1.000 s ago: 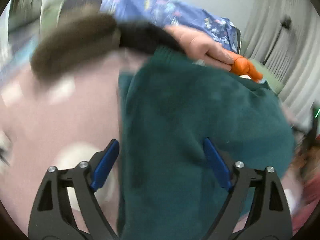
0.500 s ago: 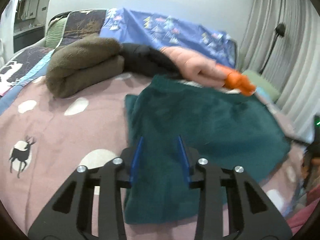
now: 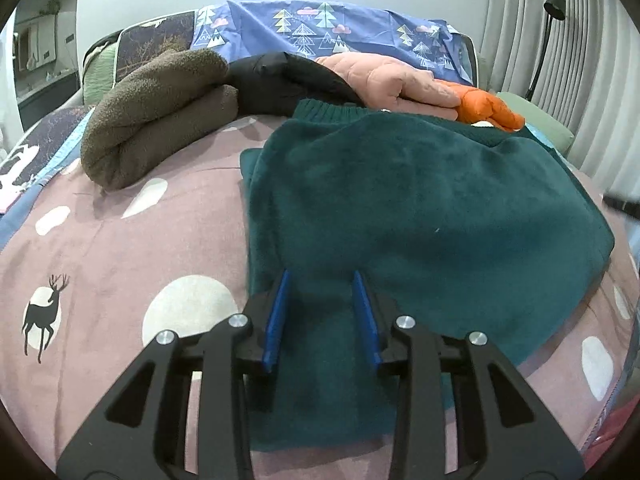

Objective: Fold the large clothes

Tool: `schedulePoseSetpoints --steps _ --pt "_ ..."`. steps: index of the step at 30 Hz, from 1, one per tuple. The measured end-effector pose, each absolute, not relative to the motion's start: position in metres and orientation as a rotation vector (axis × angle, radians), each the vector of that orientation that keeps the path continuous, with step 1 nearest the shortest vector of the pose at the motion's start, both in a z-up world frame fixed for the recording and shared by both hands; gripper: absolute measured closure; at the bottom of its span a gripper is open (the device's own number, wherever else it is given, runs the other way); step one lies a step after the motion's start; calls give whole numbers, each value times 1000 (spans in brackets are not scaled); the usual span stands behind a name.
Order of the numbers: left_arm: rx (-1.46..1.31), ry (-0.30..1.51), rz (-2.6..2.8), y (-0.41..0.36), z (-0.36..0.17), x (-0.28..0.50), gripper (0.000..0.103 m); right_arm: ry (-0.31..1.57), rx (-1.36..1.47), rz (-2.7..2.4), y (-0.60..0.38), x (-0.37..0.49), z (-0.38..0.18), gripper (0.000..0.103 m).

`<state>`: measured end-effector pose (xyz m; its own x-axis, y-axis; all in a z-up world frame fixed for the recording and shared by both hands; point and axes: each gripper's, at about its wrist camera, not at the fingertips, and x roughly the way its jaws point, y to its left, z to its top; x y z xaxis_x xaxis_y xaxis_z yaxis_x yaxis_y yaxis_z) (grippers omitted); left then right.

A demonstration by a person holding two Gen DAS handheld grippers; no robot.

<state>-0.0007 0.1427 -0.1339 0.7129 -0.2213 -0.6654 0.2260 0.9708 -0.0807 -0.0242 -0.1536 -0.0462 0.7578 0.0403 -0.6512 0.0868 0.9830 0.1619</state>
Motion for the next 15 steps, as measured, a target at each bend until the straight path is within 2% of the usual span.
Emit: schedulePoseSetpoints --steps 2,3,5,8,10,15 --pt "15 733 -243 142 -134 -3 69 672 151 80 -127 -16 -34 63" --pt "12 730 -242 142 -134 -3 69 662 124 132 -111 -10 -31 64" --pt "9 726 -242 142 -135 -4 69 675 98 195 -89 0 -35 65" --pt "12 720 -241 142 -135 -5 68 834 87 225 -68 27 -82 64" --pt "9 717 -245 143 -136 -5 68 818 73 203 -68 28 -106 64" --pt "-15 717 -272 147 -137 -4 64 888 126 227 -78 33 -85 65"
